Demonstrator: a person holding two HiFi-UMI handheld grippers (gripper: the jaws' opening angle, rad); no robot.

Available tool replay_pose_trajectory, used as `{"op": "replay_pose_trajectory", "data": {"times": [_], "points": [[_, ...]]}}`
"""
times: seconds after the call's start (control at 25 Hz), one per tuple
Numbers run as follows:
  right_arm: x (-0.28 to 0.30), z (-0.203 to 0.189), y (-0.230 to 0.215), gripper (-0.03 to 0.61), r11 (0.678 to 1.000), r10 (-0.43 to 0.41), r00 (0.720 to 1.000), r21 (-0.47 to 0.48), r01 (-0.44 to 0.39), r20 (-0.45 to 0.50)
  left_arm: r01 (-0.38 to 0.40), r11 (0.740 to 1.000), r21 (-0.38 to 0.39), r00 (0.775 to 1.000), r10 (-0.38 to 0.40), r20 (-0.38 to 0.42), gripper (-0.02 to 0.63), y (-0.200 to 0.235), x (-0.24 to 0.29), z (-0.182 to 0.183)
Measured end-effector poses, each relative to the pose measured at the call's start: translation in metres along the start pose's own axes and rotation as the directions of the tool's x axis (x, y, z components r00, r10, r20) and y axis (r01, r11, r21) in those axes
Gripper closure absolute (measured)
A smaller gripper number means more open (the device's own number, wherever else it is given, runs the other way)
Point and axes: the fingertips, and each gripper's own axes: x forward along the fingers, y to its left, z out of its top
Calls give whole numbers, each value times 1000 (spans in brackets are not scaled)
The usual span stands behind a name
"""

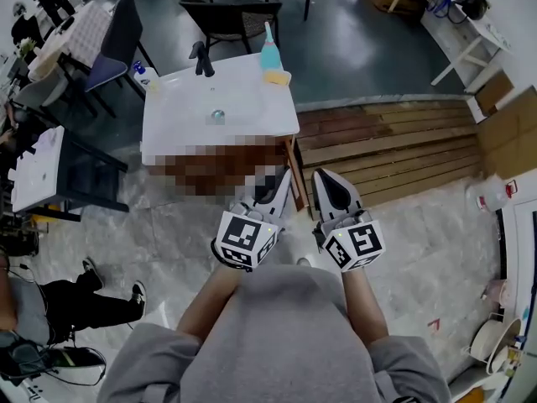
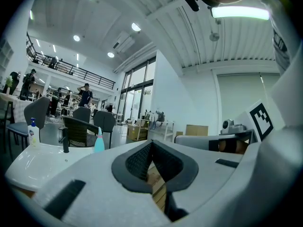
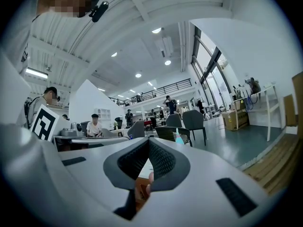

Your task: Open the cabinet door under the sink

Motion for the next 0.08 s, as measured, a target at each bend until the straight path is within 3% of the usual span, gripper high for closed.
{"op": "replay_pose_trajectory", "data": {"times": [0.08], "points": [[0, -2, 1, 571, 1000, 4, 1000, -4, -4, -3, 0, 1000, 1, 1000, 0, -1, 606, 0, -1, -2]]}}
